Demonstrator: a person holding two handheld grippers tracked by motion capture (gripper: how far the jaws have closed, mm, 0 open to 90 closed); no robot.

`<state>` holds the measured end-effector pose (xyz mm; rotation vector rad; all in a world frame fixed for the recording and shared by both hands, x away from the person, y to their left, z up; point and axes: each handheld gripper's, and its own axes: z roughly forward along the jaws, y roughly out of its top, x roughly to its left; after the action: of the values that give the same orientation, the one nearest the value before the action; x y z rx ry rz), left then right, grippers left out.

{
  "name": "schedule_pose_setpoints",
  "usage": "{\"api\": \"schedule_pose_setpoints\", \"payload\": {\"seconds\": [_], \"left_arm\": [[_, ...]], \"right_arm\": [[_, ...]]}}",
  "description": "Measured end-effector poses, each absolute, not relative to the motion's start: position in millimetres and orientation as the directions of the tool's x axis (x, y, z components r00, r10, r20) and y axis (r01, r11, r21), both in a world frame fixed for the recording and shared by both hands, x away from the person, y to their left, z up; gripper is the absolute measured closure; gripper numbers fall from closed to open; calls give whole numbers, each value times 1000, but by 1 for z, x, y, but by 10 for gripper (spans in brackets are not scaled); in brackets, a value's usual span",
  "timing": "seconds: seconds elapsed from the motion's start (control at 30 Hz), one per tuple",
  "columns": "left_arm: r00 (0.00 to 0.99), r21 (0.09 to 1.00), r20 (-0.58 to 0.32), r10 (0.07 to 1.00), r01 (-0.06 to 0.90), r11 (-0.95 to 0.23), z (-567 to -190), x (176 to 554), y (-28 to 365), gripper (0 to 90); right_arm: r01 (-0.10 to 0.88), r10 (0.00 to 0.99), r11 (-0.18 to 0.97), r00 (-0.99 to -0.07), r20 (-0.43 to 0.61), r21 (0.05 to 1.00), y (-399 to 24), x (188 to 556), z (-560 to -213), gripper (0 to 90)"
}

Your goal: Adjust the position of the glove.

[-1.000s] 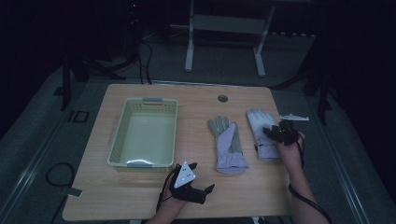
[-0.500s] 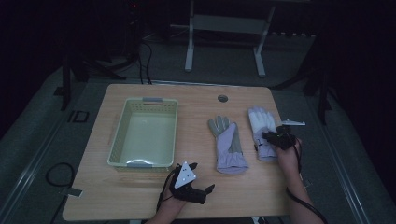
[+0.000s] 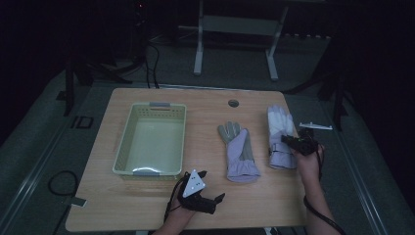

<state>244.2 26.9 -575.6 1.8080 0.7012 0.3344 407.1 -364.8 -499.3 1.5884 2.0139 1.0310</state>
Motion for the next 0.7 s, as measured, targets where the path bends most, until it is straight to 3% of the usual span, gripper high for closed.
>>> {"api": "schedule_pose_setpoints", "payload": {"seconds": [0.3,0.7], "left_arm": [[783,931,-112,612,298,-210,-576,244,27,28],[783,931,-110,613,296,-211,-576,244,27,28]], "right_arm": [[604,923,96,-351,155,791,-351,391,-445,797],[527,885,149,-448,125,837,-311,369,-406,795]]}}
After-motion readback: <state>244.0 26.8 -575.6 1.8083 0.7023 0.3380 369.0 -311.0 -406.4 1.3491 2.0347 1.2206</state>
